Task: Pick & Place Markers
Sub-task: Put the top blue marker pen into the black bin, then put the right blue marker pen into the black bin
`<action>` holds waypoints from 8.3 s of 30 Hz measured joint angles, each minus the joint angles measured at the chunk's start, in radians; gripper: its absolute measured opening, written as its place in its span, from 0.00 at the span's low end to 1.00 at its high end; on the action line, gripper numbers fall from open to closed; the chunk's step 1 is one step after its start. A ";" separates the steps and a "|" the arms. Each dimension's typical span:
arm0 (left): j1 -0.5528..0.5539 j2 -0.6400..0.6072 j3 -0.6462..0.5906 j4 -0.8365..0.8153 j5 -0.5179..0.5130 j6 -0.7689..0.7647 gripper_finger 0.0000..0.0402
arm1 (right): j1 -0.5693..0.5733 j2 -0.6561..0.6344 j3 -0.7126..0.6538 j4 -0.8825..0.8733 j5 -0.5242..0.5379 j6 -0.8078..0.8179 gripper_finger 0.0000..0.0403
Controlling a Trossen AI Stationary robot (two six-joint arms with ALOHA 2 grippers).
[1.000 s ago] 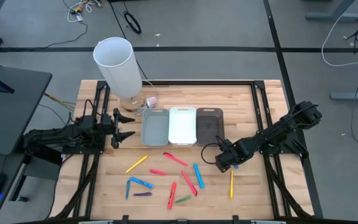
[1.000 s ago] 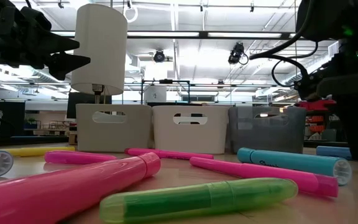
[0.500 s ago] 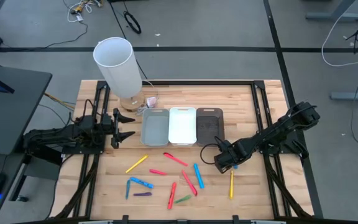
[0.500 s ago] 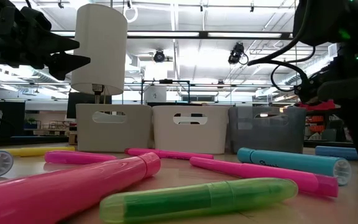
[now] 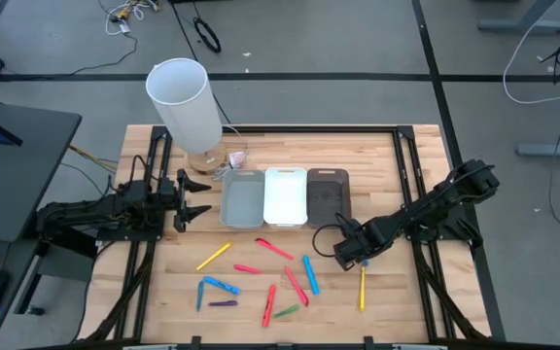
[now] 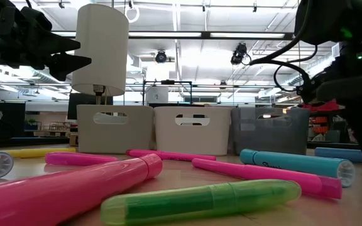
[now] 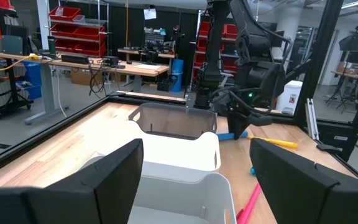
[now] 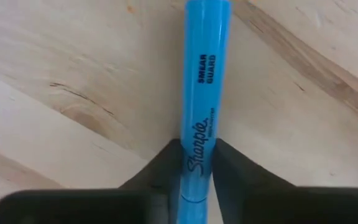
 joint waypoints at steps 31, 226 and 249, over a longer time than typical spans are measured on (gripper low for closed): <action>0.000 0.000 0.000 0.000 0.000 0.000 0.75 | 0.001 -0.089 0.305 -0.364 -0.072 -0.067 0.14; 0.000 0.000 0.000 0.000 0.000 0.000 0.75 | -0.619 0.174 0.569 -0.322 -0.034 -0.132 0.55; 0.000 0.000 0.000 0.000 0.000 0.000 0.75 | -0.619 0.092 0.830 -0.674 -0.032 -0.164 0.55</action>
